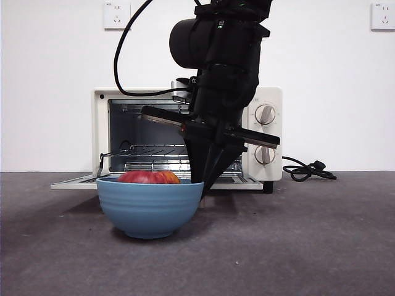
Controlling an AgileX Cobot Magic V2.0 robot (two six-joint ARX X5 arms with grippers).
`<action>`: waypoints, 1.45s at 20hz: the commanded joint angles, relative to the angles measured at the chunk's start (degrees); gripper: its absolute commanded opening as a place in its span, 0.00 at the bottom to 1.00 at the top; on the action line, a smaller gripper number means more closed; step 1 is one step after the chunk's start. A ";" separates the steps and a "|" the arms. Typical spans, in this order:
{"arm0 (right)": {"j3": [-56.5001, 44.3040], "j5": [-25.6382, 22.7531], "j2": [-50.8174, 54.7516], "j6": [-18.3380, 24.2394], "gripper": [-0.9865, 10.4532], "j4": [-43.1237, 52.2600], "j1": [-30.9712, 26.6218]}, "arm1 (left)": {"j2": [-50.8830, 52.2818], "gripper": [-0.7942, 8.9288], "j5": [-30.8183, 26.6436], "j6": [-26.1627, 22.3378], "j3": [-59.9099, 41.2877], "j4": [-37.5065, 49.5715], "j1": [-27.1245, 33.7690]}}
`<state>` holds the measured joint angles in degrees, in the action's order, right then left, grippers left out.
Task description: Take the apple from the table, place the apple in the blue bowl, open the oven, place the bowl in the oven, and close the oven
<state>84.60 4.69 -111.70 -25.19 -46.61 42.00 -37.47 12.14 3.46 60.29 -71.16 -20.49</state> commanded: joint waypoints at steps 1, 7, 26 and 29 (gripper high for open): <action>1.97 -0.72 2.16 -1.70 0.08 0.17 0.04 | 0.15 0.08 -0.20 -0.24 -0.37 0.07 -0.17; 12.04 -4.63 3.21 -3.15 0.08 -2.23 -1.20 | 0.15 0.08 -0.17 -0.22 -0.37 0.07 -0.17; 16.06 -1.51 -1.64 -9.68 0.08 3.96 -14.75 | 0.09 0.08 0.26 0.00 -0.37 0.04 -0.20; 16.06 -1.68 -1.73 -12.31 0.08 6.05 -16.11 | 0.09 0.08 0.26 0.02 -0.35 -0.02 -0.17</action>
<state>100.38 3.01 -112.90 -35.64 -41.58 26.26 -37.47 12.34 3.51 60.29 -71.20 -20.49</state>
